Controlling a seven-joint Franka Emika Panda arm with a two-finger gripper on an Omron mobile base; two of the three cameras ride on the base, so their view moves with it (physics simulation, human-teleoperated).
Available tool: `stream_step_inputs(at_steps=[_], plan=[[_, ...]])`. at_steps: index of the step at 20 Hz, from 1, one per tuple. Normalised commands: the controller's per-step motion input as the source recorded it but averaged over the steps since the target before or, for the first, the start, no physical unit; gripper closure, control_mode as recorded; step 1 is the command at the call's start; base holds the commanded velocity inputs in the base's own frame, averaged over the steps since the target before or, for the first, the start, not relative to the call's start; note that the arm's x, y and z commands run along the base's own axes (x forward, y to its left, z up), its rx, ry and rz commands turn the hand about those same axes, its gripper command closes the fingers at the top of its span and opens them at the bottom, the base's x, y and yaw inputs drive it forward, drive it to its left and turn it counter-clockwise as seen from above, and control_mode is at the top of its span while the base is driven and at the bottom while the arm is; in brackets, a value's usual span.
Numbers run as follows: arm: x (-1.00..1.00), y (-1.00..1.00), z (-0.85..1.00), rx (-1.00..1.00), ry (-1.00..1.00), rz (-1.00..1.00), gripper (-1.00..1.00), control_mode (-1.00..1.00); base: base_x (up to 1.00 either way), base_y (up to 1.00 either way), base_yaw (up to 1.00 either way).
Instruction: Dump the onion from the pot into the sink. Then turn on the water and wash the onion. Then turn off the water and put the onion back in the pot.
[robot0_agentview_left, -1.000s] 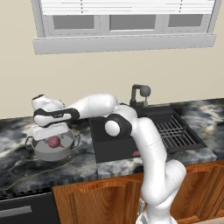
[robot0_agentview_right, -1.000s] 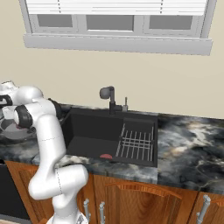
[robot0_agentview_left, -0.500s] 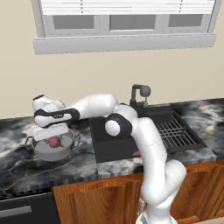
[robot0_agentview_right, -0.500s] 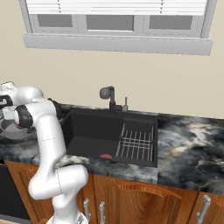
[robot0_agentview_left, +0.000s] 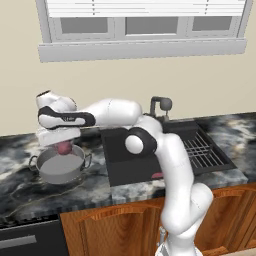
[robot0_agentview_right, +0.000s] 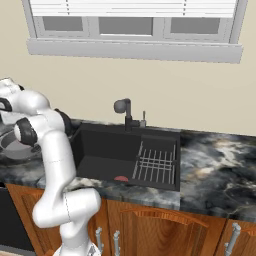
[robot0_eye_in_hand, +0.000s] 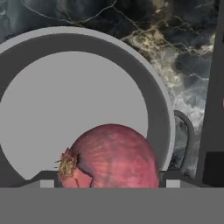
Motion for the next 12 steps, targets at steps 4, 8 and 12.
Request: stream_step_inputs(at_steps=[4,8,12], plan=[[-0.18,-0.88,0.96,0.0,-0.1,0.0,1.0,-1.0,0.0,0.0,0.0],[-0.54,-1.0,0.56,0.08,-0.15,0.0,1.0,-1.0,0.0,0.0,0.0],[-0.62,-1.0,0.19,0.16,-0.16,0.0,1.0,-1.0,0.0,0.0,0.0]])
